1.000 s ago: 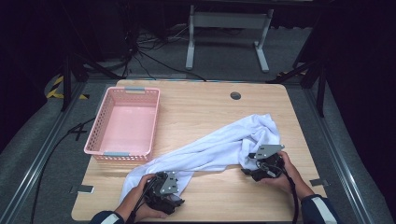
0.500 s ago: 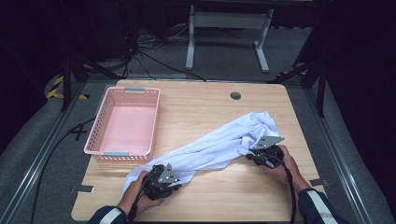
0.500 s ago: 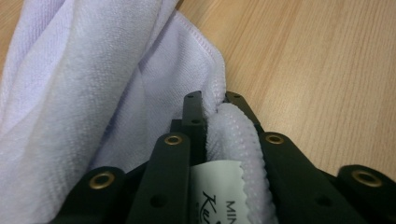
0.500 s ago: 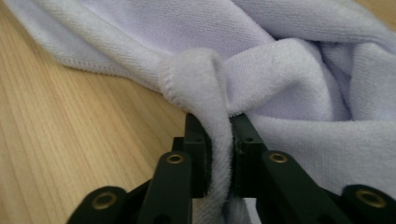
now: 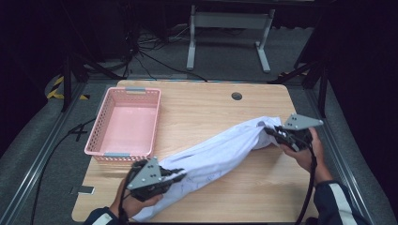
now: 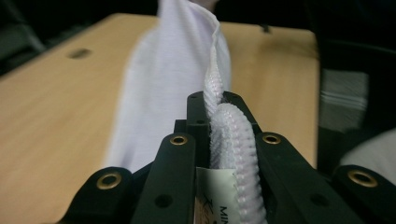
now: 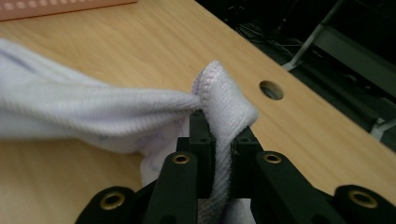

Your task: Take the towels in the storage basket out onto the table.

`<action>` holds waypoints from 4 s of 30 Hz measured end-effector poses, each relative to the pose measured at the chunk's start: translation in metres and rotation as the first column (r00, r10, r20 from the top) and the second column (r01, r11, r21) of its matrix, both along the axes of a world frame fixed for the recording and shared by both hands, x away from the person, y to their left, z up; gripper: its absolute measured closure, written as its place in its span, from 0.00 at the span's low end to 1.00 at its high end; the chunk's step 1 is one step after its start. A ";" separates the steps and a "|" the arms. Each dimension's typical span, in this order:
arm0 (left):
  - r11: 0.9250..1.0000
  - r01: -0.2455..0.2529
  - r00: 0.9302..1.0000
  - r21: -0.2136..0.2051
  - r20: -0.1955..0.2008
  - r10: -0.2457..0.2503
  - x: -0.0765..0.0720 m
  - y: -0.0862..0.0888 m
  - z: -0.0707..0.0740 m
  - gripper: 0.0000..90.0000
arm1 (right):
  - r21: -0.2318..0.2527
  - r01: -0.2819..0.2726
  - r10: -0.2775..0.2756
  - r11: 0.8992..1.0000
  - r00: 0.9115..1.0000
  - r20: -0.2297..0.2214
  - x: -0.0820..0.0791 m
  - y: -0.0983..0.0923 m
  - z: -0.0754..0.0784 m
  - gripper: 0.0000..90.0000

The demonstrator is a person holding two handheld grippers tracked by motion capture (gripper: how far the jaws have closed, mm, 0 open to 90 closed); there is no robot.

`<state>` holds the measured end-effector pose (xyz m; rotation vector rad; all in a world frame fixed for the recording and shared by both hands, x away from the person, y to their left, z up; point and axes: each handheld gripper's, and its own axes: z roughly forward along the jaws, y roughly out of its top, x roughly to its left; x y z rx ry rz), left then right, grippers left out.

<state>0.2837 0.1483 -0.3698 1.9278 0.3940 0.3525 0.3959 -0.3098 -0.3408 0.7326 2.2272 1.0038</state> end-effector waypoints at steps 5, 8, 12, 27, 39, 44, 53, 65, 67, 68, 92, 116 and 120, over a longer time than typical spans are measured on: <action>0.989 -0.148 0.989 -0.018 -0.027 0.148 0.014 0.036 -0.007 0.93 | -0.019 -0.008 0.008 1.000 0.999 -0.041 0.050 0.026 0.012 0.92; 0.980 -0.197 0.978 0.013 -0.070 0.198 0.019 0.048 -0.020 0.93 | -0.069 -0.006 0.003 0.998 0.999 -0.045 0.078 0.056 0.008 0.92; 0.970 -0.233 0.963 0.075 -0.117 0.241 0.021 0.062 -0.038 0.93 | -0.138 -0.016 0.008 0.990 0.998 -0.059 0.108 0.101 -0.009 0.91; 0.937 -0.176 0.932 0.301 -0.256 0.257 0.011 0.076 -0.090 0.92 | 0.075 -0.062 0.069 0.995 0.992 -0.102 0.085 0.102 -0.020 0.50; 0.948 -0.068 0.926 0.311 -0.333 0.175 0.013 0.052 -0.097 0.92 | 0.070 -0.141 0.154 0.988 0.952 -0.263 0.056 0.126 -0.105 0.61; 0.954 0.019 0.930 0.299 -0.355 0.093 0.008 0.027 -0.097 0.92 | 0.041 -0.087 0.095 0.995 0.951 -0.295 0.067 0.105 -0.112 0.66; 0.945 0.209 0.943 0.251 -0.310 -0.126 -0.003 -0.053 -0.084 0.92 | 0.033 -0.012 0.021 0.999 0.960 -0.280 0.066 0.051 -0.105 0.98; 0.977 0.184 0.947 0.112 -0.285 -0.145 -0.007 -0.028 -0.057 0.92 | 0.103 -0.126 0.133 0.987 0.989 -0.062 0.073 0.100 -0.006 0.98; 0.969 0.215 0.940 0.126 -0.297 -0.170 -0.015 -0.027 -0.061 0.91 | 0.061 -0.185 0.189 0.981 0.979 -0.072 0.073 0.133 -0.006 0.98; 0.961 0.246 0.931 0.122 -0.305 -0.200 -0.019 -0.028 -0.063 0.91 | 0.038 -0.220 0.223 0.975 0.971 -0.088 0.072 0.149 -0.010 0.98; 0.950 -0.028 0.952 0.311 -0.281 0.120 0.051 -0.055 -0.085 0.51 | -0.114 0.053 -0.069 0.992 0.987 -0.146 0.079 0.053 -0.076 0.46; 0.935 -0.121 0.945 0.334 -0.250 0.212 0.023 0.017 -0.072 0.93 | -0.138 0.294 -0.284 0.946 0.955 0.083 0.170 0.067 -0.016 0.98; 0.927 -0.159 0.929 0.339 -0.266 0.256 0.022 0.029 -0.079 0.91 | -0.156 0.327 -0.319 0.932 0.945 0.073 0.183 0.084 -0.020 0.72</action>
